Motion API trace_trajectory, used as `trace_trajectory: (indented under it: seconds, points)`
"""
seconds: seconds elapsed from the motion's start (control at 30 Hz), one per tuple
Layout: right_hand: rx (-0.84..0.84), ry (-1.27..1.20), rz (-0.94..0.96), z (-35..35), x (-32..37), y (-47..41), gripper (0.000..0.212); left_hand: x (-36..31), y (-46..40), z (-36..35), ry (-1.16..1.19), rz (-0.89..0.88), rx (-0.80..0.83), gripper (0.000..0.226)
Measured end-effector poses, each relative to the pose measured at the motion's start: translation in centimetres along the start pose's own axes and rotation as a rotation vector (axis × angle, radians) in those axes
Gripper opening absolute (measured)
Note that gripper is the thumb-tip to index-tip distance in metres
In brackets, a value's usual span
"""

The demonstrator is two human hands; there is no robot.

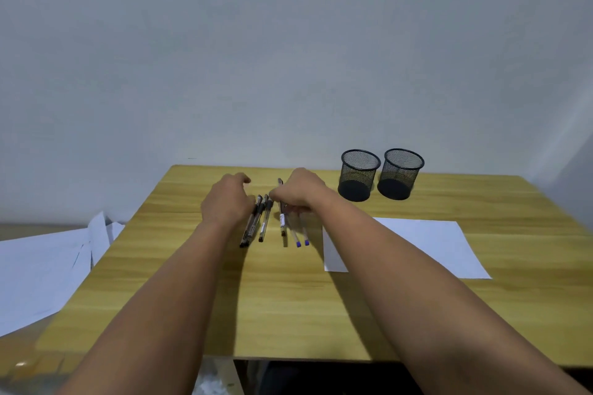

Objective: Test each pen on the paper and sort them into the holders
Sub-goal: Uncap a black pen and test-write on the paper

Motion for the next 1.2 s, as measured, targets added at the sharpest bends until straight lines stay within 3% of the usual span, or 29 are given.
trace_trajectory:
  seconds: [0.13, 0.3, 0.43, 0.6, 0.67, 0.77, 0.9, 1.03, 1.1, 1.2]
  points:
    - [0.094, -0.251, -0.009, 4.2, -1.1, 2.9, 0.009, -4.3, 1.2, 1.7, 0.058, -0.289, 0.010, 0.061]
    - [0.098, -0.425, -0.035, 8.9, -4.7, 6.2, 0.008, -8.9, 3.4, 1.9, 0.085, -0.436, 0.070, 0.019]
    - [0.126, -0.750, -0.065, 10.9, -8.6, 8.2, 0.011, -11.9, 5.1, 1.3, 0.149, -0.476, 0.094, 0.016]
    - [-0.160, -1.076, 0.031, 10.4, -10.5, 9.0, 0.014, -15.6, 6.4, 0.5, 0.253, -0.522, 0.121, 0.015]
    - [-0.242, -1.139, 0.052, 10.1, -10.3, 9.1, 0.018, -16.5, 6.9, 0.3, 0.281, -0.508, 0.139, 0.025]
    - [-0.328, -1.074, 0.049, 10.2, -10.1, 9.0, 0.026, -16.9, 7.7, -0.5, 0.285, -0.478, 0.220, 0.046]
    - [-0.355, -1.022, -0.065, 9.9, -10.4, 7.9, 0.024, -18.2, 9.1, -1.3, 0.349, -0.440, 0.294, 0.049]
    - [-0.633, -1.206, -0.227, 13.6, -14.5, 7.3, 0.018, -17.5, 9.9, -3.1, 0.303, -0.389, 0.450, 0.053]
    - [-0.722, -1.088, -0.226, 16.3, -16.4, 7.7, 0.018, -15.2, 9.2, -3.9, 0.236, -0.360, 0.367, 0.052]
    - [-0.727, -0.854, -0.087, 17.2, -16.9, 8.3, 0.017, -12.5, 7.0, -4.6, 0.020, -0.314, 0.182, 0.041]
Point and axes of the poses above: each hand's wrist, its own y-axis away from the middle knuckle, its own z-axis out of the back of the hand, x = y × z, the point moved 3 cm from there along -y, towards the middle knuckle, and after that the axes turned 2 degrees about x, right-handed, at the moved point
